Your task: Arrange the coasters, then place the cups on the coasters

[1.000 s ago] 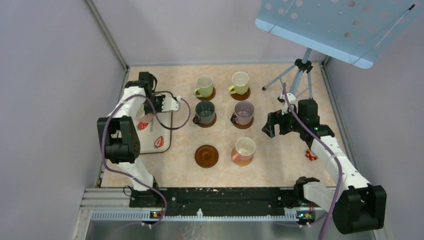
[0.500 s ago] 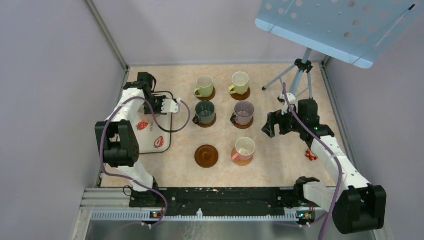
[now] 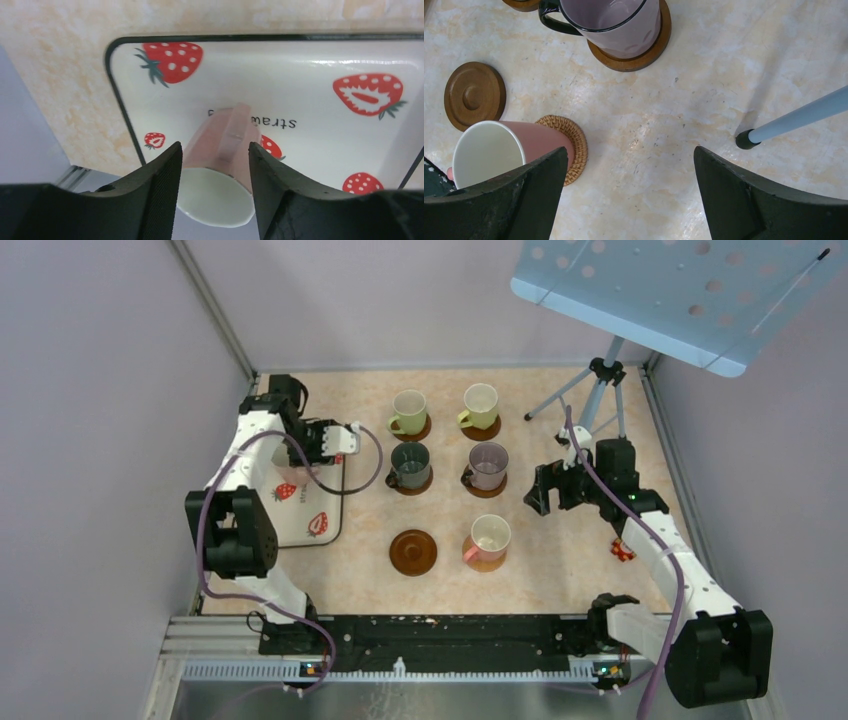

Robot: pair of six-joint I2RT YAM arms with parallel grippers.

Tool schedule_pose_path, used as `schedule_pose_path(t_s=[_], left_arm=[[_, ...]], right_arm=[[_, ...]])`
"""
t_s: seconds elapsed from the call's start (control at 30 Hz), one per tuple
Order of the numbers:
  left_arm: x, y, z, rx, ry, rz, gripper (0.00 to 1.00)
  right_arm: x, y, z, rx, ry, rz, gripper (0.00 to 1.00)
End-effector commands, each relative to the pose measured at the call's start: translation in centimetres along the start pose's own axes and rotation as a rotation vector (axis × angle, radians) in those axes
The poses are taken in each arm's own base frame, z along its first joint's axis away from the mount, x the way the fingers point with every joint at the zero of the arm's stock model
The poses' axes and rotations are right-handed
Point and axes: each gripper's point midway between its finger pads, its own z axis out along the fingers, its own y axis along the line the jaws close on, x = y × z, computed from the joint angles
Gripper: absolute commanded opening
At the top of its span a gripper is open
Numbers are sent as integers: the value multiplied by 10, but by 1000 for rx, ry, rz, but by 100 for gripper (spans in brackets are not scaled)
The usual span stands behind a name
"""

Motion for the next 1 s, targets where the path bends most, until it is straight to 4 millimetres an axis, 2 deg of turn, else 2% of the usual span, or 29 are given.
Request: schedule_pose_path(t_s=[0.0, 0.07, 0.13, 0.23, 0.37, 0.5, 0.73, 0.97], left_arm=[[-49, 27, -54, -143, -180, -88, 60], [-55, 36, -55, -178, -206, -182, 63], [-63, 44, -45, -200, -182, -243, 62], [-61, 48, -28, -198, -124, -333, 53], [-56, 39, -2, -157, -34, -402, 36], [-42, 29, 18, -145, 74, -465, 25], [-15, 13, 37, -163, 230, -493, 19], [-2, -2, 39, -153, 303, -510, 18]], right_arm=[[-17, -1, -3, -8, -38, -28, 95], [-18, 0, -2, -14, -38, -28, 95], [-18, 1, -1, -19, -34, -25, 95], [-18, 0, -2, -15, -33, -26, 95], [-17, 0, -2, -12, -32, -24, 95], [-17, 0, -2, -11, -30, -23, 95], [-16, -1, -2, -7, -29, -24, 95], [-17, -1, -2, -7, -32, -26, 95]])
